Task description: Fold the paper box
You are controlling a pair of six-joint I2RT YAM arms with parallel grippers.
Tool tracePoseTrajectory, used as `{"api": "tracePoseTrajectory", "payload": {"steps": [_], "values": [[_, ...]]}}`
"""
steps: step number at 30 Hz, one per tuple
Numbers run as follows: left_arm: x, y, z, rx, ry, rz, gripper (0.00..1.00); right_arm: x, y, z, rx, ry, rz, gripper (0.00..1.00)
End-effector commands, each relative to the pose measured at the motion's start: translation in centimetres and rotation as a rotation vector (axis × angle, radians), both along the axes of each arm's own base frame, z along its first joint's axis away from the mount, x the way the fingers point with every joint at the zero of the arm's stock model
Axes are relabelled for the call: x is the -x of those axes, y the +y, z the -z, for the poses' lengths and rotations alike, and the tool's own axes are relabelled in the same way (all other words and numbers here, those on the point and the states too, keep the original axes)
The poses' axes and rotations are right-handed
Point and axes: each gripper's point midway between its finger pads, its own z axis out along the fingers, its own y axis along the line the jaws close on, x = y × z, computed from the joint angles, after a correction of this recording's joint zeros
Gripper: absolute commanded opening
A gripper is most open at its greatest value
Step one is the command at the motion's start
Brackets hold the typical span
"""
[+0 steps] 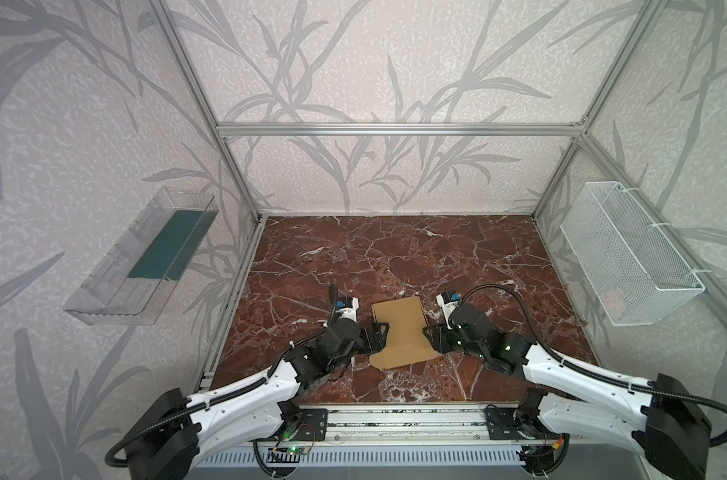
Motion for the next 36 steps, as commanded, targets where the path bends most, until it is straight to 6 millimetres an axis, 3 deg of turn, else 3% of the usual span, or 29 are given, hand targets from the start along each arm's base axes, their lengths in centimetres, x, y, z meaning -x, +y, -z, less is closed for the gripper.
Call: {"api": "tracePoseTrajectory", "payload": {"steps": [1,10,24,29,36], "values": [[0.2,2.1,0.9,-0.116,0.027,-0.022,0.99,-0.4,-1.3,0.0,0.069,0.0,-0.018,0.49],[1.9,2.3,4.8,-0.146,0.187,-0.01,0.99,-0.1,-0.6,2.8,0.143,0.102,-0.125,0.5],[2.3,1.2,9.2,-0.176,0.302,0.014,0.99,-0.3,-0.8,6.4,0.214,0.166,-0.126,0.5],[2.0,1.2,9.0,-0.201,0.298,0.013,0.99,-0.1,-0.3,6.1,0.213,0.193,-0.145,0.49],[0.4,2.0,5.5,-0.202,0.222,-0.015,0.99,-0.2,-0.2,3.0,0.148,0.125,-0.137,0.5]]}}
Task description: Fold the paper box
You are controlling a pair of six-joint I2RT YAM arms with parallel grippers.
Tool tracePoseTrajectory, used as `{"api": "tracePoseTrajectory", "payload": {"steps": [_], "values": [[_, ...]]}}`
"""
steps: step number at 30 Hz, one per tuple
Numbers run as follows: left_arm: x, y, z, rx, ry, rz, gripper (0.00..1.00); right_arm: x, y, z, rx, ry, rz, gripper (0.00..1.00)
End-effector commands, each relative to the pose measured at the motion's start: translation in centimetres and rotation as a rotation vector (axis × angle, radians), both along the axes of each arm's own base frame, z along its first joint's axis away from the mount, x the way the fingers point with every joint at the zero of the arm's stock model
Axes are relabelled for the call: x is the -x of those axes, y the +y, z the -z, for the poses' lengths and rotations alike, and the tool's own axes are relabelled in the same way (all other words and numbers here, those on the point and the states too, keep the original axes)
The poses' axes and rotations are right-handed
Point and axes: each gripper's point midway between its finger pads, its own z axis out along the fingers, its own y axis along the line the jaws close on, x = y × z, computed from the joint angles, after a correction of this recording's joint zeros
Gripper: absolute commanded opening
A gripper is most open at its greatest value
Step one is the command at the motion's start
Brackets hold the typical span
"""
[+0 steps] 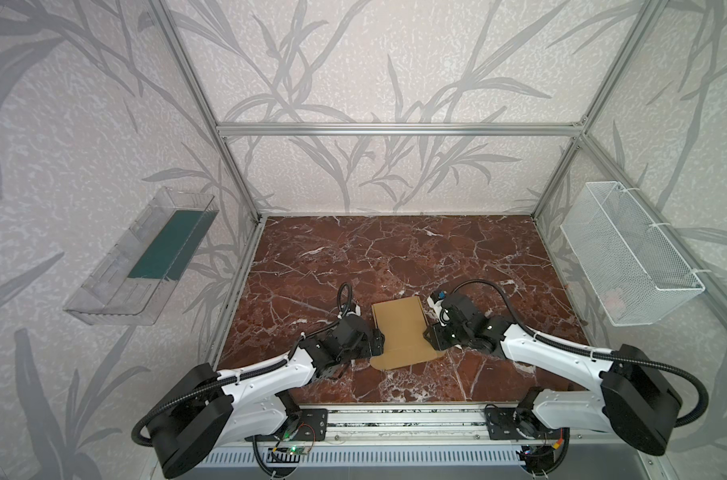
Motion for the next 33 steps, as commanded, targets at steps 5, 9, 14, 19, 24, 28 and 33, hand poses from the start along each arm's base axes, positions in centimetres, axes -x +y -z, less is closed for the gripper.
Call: {"api": "tracePoseTrajectory", "payload": {"steps": [5,9,14,19,24,28,33], "values": [[-0.6,0.9,-3.3,0.007,-0.032,-0.044,0.99,0.8,0.0,-3.2,-0.072,-0.035,-0.014,0.52],[0.6,0.9,-3.1,0.069,0.052,-0.088,0.99,2.2,-0.1,-2.8,-0.099,0.008,-0.038,0.53],[2.2,1.1,-2.2,0.126,0.147,-0.143,0.99,3.2,-1.0,-1.3,-0.083,0.032,-0.039,0.55],[2.9,0.5,-2.2,0.182,0.166,-0.161,0.99,4.0,-1.0,-0.3,-0.107,0.058,-0.039,0.6],[3.1,-0.5,-2.4,0.197,0.156,-0.163,0.99,4.2,-0.9,-0.2,-0.133,0.067,-0.036,0.64],[3.3,-1.7,-2.0,0.199,0.164,-0.142,0.99,4.4,-0.6,0.0,-0.148,0.083,-0.036,0.65],[3.3,-3.1,-2.0,0.211,0.166,-0.12,0.99,4.4,-0.3,0.4,-0.159,0.097,-0.037,0.65]]}}
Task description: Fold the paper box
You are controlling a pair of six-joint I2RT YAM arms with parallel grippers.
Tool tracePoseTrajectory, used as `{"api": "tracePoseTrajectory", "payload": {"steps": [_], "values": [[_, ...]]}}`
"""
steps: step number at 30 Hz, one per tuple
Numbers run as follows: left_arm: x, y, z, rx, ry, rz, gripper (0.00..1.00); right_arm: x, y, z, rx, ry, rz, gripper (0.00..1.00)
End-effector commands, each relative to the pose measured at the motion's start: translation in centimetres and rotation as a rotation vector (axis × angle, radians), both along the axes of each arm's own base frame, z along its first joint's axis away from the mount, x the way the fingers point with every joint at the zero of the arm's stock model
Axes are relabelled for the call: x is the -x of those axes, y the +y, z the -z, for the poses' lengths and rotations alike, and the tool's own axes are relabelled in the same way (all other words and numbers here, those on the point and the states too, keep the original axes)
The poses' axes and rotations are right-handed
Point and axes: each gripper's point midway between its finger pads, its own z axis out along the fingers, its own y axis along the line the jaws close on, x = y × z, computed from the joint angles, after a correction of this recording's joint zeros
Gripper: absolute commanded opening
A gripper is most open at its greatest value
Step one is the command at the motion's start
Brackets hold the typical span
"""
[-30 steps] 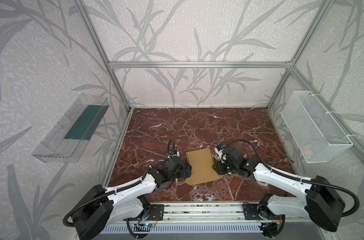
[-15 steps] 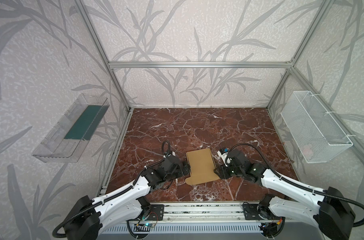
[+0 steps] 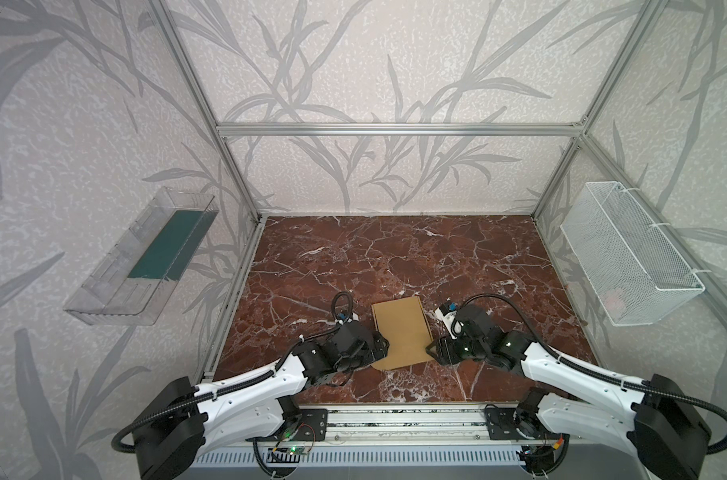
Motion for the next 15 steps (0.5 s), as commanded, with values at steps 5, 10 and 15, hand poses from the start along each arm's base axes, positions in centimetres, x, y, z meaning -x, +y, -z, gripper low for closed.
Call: {"api": "tracePoseTrajectory", "payload": {"steps": [5,10,15], "values": [[-0.65,-1.26,-0.78,0.03,-0.016,-0.017,0.99,0.12,0.17,0.36,-0.016,0.014,0.001,0.65],[-0.68,-1.51,-0.95,0.041,-0.018,-0.017,0.98,0.2,0.43,0.37,-0.027,0.021,-0.004,0.65],[-0.76,-1.52,-1.54,0.049,-0.033,-0.021,0.98,0.34,0.61,0.6,-0.039,0.038,-0.003,0.63]]}}
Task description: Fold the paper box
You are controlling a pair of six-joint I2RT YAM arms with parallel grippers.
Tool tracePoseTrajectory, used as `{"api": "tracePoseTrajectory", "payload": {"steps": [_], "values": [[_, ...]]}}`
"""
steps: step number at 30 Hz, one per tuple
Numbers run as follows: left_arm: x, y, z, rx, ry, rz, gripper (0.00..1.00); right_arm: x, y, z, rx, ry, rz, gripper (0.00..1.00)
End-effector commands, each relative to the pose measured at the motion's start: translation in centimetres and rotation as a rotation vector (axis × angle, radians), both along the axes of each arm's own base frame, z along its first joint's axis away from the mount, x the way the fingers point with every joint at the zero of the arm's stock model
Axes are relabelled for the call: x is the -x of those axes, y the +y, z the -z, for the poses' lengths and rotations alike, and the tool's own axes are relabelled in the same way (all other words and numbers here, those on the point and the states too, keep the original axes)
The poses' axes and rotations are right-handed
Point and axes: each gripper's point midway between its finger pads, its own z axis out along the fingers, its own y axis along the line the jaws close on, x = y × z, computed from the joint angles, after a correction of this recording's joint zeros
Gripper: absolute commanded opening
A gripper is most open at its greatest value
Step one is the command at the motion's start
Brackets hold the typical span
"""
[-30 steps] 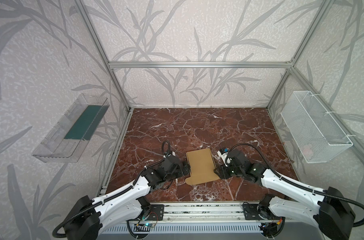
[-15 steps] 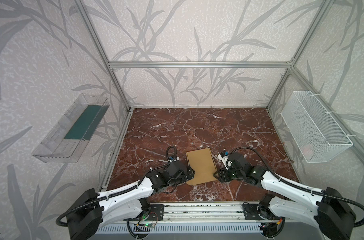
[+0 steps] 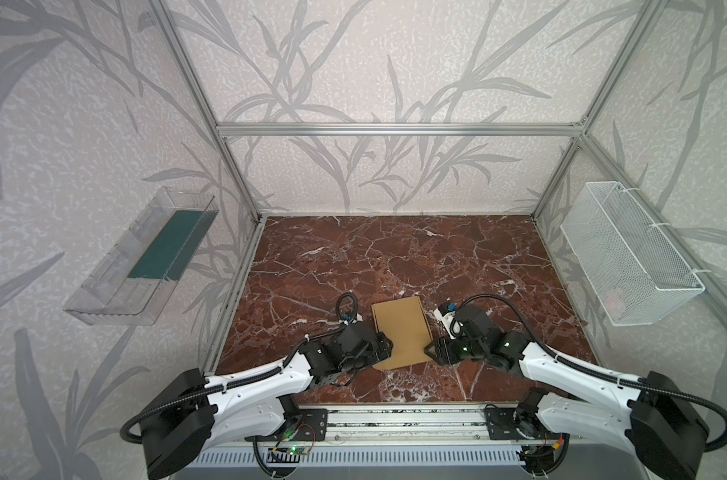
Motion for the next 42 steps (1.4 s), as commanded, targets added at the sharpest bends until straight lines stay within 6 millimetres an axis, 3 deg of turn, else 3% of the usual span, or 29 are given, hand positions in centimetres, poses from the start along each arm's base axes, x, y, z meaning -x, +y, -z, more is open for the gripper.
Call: {"api": "tracePoseTrajectory", "payload": {"steps": [1,11,23,42], "values": [[-0.8,-0.5,-1.8,0.031,-0.039,-0.028,0.98,0.3,0.2,0.5,-0.014,0.026,0.0,0.63],[-0.6,1.0,-2.0,-0.026,-0.065,-0.03,0.91,0.5,0.3,0.8,-0.019,0.048,0.001,0.53],[-0.4,-0.7,-2.7,0.008,-0.063,0.008,0.85,0.7,0.6,0.9,-0.032,0.067,0.0,0.44],[0.5,-2.0,-1.6,0.018,-0.035,0.039,0.85,0.9,0.6,0.9,-0.04,0.079,-0.002,0.47]]}}
